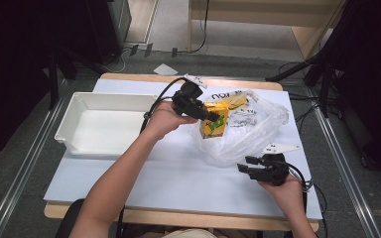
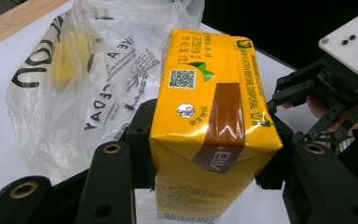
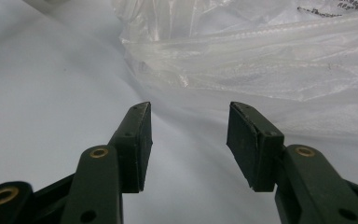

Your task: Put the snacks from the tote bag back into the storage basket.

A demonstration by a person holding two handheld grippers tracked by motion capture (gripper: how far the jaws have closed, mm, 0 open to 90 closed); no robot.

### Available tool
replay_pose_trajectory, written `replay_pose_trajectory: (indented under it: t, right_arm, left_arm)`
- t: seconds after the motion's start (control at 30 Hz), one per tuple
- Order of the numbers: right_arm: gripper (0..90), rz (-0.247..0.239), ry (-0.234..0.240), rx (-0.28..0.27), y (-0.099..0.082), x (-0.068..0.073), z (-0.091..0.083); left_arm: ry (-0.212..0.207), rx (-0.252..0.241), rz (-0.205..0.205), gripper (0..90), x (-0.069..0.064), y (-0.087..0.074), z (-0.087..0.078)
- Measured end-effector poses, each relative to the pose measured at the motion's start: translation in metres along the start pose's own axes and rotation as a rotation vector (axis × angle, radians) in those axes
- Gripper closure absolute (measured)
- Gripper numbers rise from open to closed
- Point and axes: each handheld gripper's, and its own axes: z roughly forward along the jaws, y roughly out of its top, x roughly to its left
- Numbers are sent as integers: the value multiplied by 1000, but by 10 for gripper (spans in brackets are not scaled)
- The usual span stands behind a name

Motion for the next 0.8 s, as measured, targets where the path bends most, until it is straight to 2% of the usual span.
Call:
replay_pose_trajectory:
  t: [0.37,0.47,0.6,0.8]
  right_arm:
    - [490,1,2,7,0,-2,2]
    - [489,-2,3,7,0,-2,2]
    - [479,-2,5,8,1,-1,2]
    - [458,-6,8,5,1,-1,1]
  left_arm:
    - [-8,-8,-28,524,-3,-16,-11]
    - [5,2,-20,524,-4,-17,-14]
    - [1,-22,-33,524,-1,-21,-21]
    - [22,-36,-41,523,2,-24,-31]
